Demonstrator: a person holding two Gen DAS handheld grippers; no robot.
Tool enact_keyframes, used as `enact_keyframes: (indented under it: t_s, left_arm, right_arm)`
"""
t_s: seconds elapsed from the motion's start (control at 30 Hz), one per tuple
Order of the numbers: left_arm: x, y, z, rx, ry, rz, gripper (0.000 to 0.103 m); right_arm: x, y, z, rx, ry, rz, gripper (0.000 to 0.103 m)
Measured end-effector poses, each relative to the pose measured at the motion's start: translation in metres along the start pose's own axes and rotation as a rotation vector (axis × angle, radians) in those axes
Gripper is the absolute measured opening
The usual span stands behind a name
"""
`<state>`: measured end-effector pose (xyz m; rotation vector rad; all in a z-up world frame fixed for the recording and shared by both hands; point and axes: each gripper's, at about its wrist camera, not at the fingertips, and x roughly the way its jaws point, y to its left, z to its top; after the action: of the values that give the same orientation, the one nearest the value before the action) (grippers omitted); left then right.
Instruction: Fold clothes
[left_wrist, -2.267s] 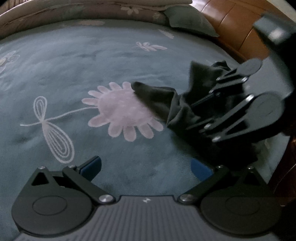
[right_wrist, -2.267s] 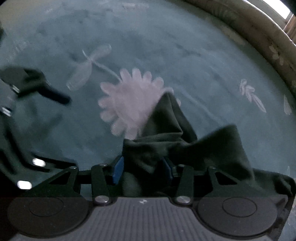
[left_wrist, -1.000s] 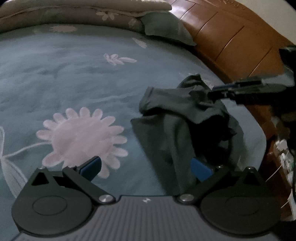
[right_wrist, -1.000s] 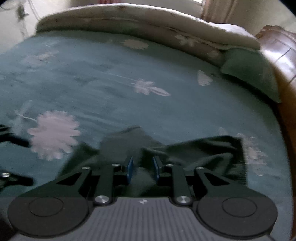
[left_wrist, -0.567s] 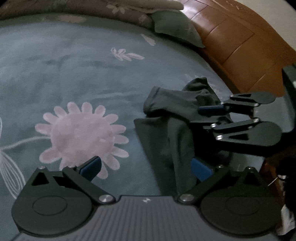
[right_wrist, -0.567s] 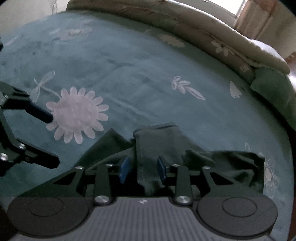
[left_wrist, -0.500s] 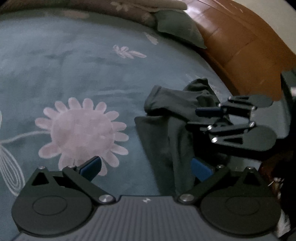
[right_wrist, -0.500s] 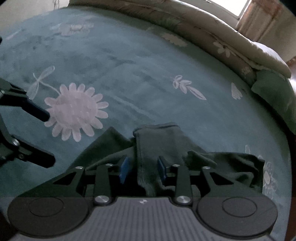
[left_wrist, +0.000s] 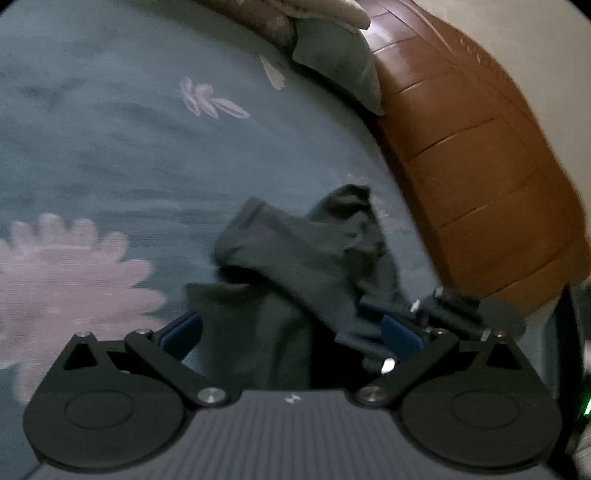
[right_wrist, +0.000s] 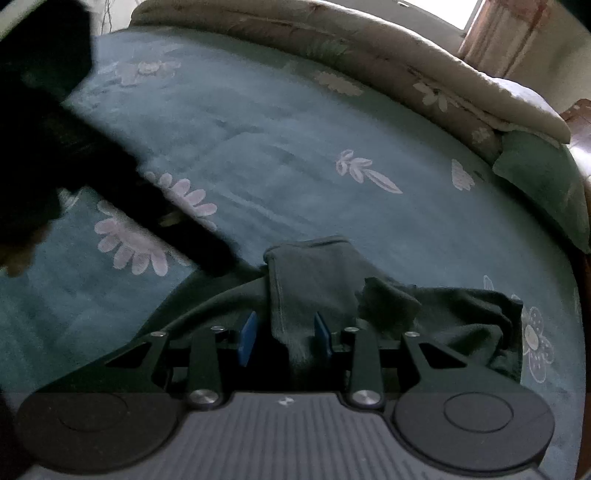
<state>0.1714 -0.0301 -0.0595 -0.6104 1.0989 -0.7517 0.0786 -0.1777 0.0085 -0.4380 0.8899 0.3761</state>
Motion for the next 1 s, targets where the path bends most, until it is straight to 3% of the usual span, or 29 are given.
enact_keyframes:
  t_s: [0.2, 0.37, 0.5, 0.6, 0.7, 1.0]
  left_arm:
    - [0.035, 0.025, 0.012, -0.243, 0.000, -0.187, 0.102]
    - [0.060, 0.050, 0.009, -0.365, -0.029, -0.206, 0.101]
    - [0.069, 0.062, 0.009, -0.442, -0.089, -0.262, 0.101]
    - [0.065, 0.069, 0.010, -0.508, -0.181, -0.340, 0.101]
    - [0.070, 0.072, 0.007, -0.501, -0.191, -0.383, 0.101]
    - [0.094, 0.062, 0.023, -0.433, -0.143, -0.361, 0.098]
  right_arm:
    - [-0.015, -0.008, -0.011, 0.034, -0.018, -0.006, 0.042]
    - [-0.020, -0.014, -0.021, 0.061, -0.015, -0.006, 0.042]
    - [-0.021, -0.016, -0.026, 0.079, -0.012, 0.000, 0.043]
    - [-0.021, -0.017, -0.030, 0.087, -0.008, 0.002, 0.043]
    - [-0.022, -0.017, -0.034, 0.095, -0.007, 0.007, 0.043]
    - [-0.021, -0.023, -0.041, 0.124, 0.000, 0.009, 0.043]
